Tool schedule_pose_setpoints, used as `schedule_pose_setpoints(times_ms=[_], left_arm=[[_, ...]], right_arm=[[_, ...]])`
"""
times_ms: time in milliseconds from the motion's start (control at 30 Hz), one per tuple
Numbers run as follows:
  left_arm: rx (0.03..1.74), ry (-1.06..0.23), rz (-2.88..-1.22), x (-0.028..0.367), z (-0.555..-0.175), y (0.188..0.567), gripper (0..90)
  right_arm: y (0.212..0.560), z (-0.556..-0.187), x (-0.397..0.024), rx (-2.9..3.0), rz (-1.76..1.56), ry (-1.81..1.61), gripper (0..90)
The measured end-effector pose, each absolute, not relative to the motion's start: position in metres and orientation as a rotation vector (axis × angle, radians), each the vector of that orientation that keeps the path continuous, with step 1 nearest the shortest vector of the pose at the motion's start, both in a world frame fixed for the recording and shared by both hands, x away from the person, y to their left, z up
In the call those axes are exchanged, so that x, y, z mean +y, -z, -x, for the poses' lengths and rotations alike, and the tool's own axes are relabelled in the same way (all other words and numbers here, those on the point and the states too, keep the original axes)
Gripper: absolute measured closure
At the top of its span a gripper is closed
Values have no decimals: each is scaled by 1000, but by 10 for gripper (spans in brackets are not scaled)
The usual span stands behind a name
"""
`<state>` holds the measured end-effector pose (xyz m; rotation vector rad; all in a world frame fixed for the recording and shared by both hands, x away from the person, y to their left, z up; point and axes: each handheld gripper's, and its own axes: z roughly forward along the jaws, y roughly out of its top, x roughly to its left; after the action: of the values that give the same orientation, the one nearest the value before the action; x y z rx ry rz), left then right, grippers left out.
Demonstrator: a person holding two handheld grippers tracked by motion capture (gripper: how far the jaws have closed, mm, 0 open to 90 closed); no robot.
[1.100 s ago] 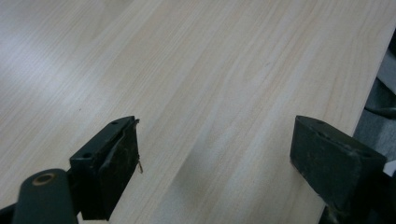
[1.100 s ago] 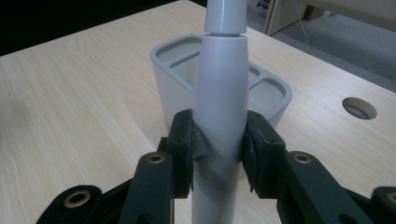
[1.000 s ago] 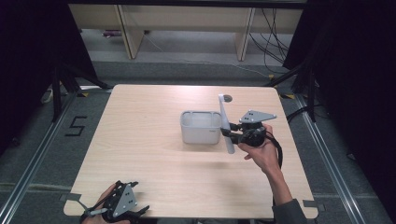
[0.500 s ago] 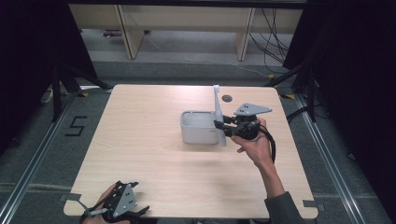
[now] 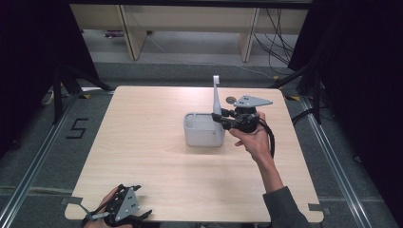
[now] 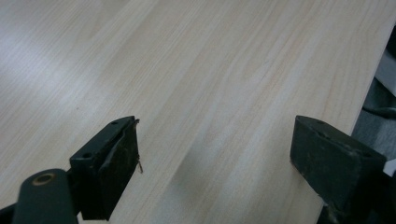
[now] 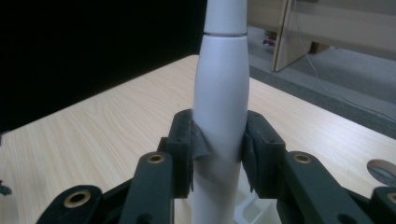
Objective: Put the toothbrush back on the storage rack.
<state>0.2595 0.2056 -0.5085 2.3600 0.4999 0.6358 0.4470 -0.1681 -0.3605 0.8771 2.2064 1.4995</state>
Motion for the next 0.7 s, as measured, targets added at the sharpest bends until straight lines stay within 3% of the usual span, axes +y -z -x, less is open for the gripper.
schedule_pose_setpoints(times_ms=[333,700], left_arm=[[496,-633,-2373,206,-260,509,150],[499,-625,-2367,206,-260,509,150]], right_arm=[[343,-461,-153,2167,-882,-1552,670],[350,-487,-143,2164,-888,-1492,669]])
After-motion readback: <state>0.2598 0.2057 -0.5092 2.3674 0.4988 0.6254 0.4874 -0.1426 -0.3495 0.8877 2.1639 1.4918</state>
